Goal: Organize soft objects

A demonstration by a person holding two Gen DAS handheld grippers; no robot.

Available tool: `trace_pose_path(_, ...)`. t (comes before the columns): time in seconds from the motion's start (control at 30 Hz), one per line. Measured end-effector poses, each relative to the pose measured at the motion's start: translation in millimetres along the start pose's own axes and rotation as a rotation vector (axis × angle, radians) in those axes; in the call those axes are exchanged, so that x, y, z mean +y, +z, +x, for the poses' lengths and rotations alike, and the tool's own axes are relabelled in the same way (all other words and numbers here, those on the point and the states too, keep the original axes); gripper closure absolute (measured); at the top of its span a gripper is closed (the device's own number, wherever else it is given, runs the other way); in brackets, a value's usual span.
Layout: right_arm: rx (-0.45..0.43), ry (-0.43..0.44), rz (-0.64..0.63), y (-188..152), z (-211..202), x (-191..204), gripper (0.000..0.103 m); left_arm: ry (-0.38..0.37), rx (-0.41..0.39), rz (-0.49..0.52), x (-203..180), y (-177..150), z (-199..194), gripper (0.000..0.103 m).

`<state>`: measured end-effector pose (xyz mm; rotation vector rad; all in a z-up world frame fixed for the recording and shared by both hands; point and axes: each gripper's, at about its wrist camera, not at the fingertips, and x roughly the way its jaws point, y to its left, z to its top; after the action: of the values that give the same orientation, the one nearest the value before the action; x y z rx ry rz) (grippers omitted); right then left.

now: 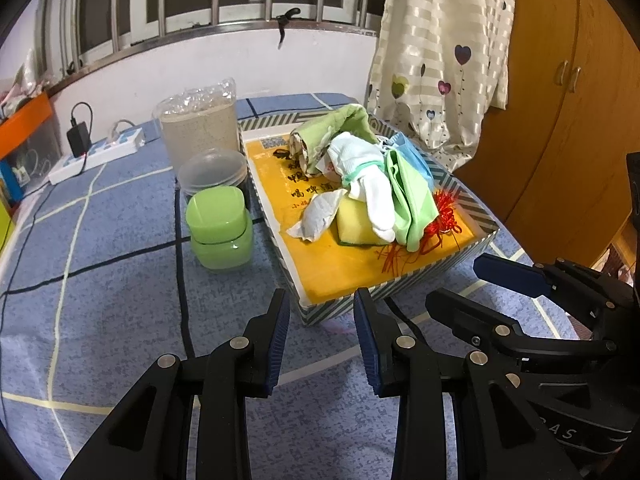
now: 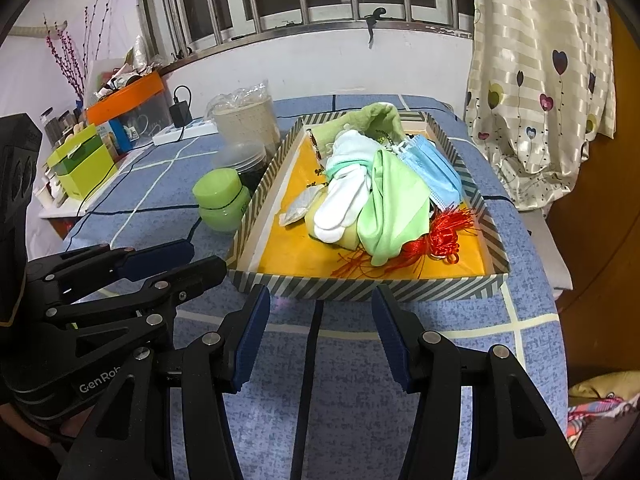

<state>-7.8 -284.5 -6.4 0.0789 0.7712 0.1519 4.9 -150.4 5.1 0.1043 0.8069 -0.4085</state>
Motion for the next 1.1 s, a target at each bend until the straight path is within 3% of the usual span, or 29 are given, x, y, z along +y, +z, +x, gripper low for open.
trace_pose_path(1.1,0.002,0.001,-0.001,-0.2,1.5,1.3,0.049,0.005,0.013,-0.013,4.4,-1.5,4.6,0.071)
